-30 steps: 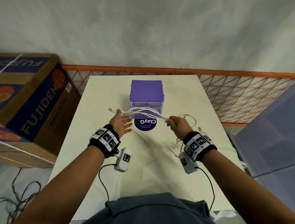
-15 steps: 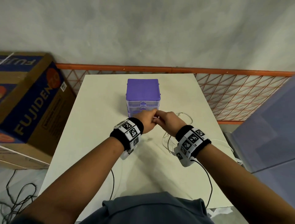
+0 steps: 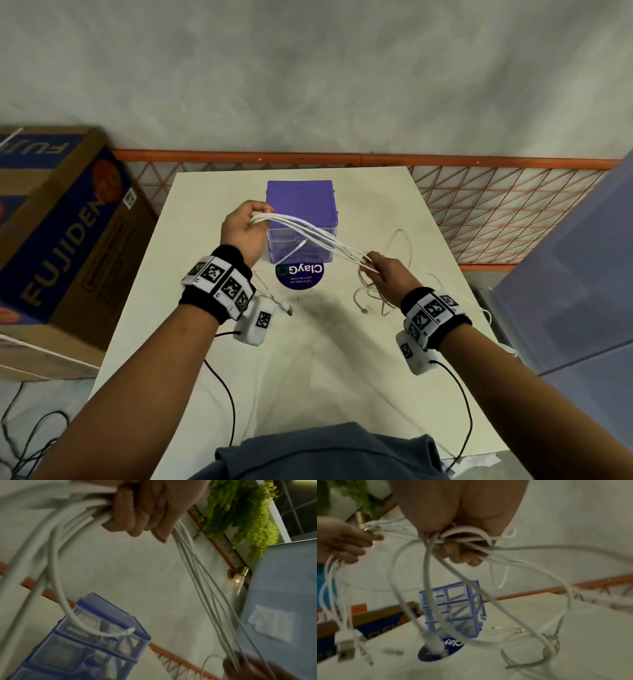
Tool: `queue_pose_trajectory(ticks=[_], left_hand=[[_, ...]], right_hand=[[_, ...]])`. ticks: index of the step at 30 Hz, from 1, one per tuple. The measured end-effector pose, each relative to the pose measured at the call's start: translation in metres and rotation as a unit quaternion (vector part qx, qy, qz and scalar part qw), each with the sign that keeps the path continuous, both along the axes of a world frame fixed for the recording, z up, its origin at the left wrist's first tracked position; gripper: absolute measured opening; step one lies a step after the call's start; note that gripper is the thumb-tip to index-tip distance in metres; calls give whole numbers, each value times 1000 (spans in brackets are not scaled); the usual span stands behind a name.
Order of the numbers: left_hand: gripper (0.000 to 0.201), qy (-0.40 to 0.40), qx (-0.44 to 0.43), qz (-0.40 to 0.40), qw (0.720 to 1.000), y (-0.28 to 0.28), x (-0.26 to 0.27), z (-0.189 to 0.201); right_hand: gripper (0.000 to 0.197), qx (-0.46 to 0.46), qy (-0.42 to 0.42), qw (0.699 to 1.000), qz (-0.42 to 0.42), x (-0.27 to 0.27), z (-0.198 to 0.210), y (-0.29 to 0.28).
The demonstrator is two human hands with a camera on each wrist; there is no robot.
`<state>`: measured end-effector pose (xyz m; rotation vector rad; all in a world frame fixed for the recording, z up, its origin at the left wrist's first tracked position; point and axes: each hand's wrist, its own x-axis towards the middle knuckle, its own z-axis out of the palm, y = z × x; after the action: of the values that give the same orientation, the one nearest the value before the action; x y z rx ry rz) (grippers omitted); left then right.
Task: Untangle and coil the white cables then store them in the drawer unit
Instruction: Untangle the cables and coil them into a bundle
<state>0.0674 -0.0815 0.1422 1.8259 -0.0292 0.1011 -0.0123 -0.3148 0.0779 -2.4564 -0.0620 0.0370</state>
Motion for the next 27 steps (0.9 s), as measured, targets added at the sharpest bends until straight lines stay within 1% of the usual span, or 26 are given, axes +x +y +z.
queue_pose_trajectory(ticks=[2,3,5,6,8,10,11,14,15,17,19,20,21,22,23,24,27], left_hand=[[19,-8,3,0,1000,4,0,-1],[18,0,-4,2,1000,5,0,-2],[22,23,-29,16,999,8,1,-4],[26,34,-35,25,999,9,2,-5],[24,49,-31,27,998,12,0,-6],[18,68,-22,19,997,12,-4,-7],[20,78,-20,17,997,12,-5,-10],[31,106,-26,15,994,12,-7,-13],[31,111,-28,12,993,12,-8,-12],[32,116,-30,-2,993,12,-10,-9],[30,116,-33,-21,993,8,-13,-2],[27,112,-32,-34,993,6,-15,1],[23,105,-33,-47,993,3,-18,5],[18,97,-38,-59,993,0,-20,8],[16,90,-45,-64,993,-2,-20,12],[17,84,-53,-63,993,-3,-19,15],[27,95,-86,-30,991,3,-10,21]], right_hand=[[19,16,-22,1000,-5,-1,-1,1],[21,42,-40,998,-18,-1,-2,2],[27,85,-89,991,-60,-1,-9,-1],[25,94,-99,987,-83,-3,-14,-4],[18,110,-71,983,-127,-7,-23,-11],[19,141,-34,978,-149,-9,-29,-12],[23,172,-27,972,-158,-10,-29,-12],[28,293,-15,934,-202,-9,-26,-7],[28,302,-7,929,-212,-8,-25,-6],[22,264,11,939,-219,-5,-25,-3],[10,190,46,958,-209,-3,-26,1],[15,142,79,968,-191,-2,-27,4],[27,88,117,976,-164,-1,-30,7],[38,48,151,977,-144,0,-33,11],[41,37,164,976,-140,0,-35,13],[39,49,158,974,-152,0,-38,15],[22,123,105,961,-223,-3,-42,7]])
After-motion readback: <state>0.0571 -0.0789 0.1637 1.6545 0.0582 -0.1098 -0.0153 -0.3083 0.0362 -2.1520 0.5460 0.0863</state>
